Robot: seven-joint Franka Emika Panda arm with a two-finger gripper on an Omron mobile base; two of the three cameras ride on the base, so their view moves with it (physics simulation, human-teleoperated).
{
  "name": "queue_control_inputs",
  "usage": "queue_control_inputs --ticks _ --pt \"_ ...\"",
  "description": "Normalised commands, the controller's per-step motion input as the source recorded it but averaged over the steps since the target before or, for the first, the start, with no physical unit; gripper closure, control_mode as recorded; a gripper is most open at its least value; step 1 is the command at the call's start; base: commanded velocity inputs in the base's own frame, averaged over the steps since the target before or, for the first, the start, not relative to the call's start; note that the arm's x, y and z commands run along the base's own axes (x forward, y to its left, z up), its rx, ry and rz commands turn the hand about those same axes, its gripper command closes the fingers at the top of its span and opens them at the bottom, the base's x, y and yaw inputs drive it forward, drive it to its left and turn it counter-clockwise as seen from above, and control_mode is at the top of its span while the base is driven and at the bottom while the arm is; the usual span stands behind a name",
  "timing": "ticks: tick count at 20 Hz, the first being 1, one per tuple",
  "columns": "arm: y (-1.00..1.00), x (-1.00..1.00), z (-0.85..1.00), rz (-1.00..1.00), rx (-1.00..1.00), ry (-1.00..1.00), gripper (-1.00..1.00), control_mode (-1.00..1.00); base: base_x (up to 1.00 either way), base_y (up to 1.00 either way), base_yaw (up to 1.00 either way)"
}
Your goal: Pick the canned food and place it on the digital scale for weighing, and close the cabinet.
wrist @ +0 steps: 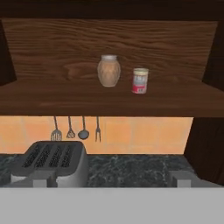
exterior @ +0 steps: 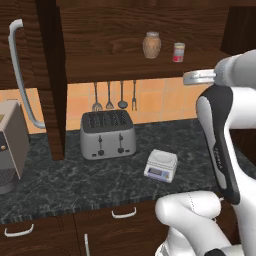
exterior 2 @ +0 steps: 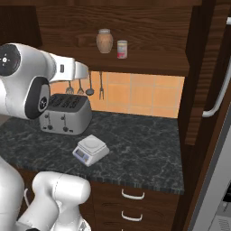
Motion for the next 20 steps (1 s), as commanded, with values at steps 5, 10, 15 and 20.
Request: queue_control_inputs --ticks 5,10,15,20 --pt "-0.27 0.00 0.20 -0.05 0.00 -0.15 -1.00 -1.00 0.00 0.00 0.00" --pt "-0.27 0.03 0.00 -0.01 0.00 -0.12 -1.00 -1.00 0.00 0.00 0.00" --pt "-0.13 0.42 0.00 0.00 0.00 -0.11 -1.00 -1.00 0.00 0.00 0.00" --pt "0.00 0.64 0.00 0.00 0.00 0.00 -1.00 -1.00 0.00 0.00 0.00"
